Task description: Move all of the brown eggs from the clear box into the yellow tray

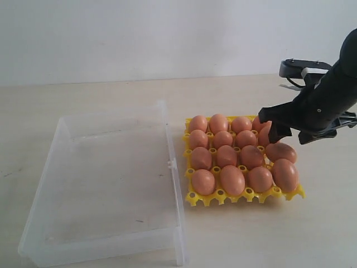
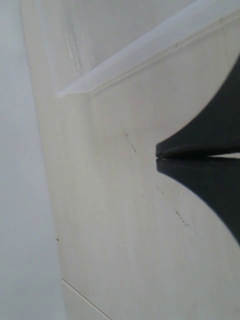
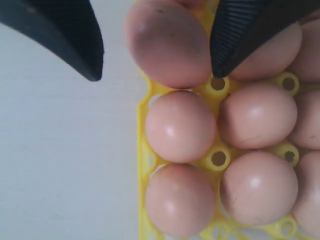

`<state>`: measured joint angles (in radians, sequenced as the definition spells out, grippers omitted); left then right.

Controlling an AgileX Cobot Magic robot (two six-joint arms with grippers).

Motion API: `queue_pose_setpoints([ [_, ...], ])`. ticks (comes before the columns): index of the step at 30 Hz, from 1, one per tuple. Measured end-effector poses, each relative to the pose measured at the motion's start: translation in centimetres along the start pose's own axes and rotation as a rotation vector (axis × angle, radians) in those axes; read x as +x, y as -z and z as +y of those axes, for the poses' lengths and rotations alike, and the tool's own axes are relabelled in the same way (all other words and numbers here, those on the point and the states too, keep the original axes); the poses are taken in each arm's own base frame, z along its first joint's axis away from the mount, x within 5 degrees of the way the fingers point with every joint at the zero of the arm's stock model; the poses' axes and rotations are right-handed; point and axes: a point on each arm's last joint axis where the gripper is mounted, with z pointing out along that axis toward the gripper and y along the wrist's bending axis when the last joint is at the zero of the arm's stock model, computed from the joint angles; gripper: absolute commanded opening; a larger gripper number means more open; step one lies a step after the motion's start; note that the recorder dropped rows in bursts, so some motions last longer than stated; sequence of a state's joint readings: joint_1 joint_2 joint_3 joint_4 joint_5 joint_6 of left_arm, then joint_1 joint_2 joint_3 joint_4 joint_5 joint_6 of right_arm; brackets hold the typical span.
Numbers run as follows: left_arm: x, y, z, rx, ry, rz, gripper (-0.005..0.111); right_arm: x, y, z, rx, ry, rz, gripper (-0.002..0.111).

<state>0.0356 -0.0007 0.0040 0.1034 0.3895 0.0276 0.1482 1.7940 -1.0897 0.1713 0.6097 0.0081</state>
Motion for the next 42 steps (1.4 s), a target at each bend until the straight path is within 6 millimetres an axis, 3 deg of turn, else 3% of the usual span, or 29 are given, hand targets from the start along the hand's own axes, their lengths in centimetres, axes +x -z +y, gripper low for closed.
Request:
queue_pose_setpoints([
  [19,0.0,0.0,0.0,0.000,0.000,0.000,0.000,1.2,0.1,0.7,-0.081,0.010,0.140,0.055],
  [42,0.0,0.0,0.0,0.000,0.000,0.000,0.000,-0.1,0.6,1.2,-0.114,0.050,0.063,0.055],
])
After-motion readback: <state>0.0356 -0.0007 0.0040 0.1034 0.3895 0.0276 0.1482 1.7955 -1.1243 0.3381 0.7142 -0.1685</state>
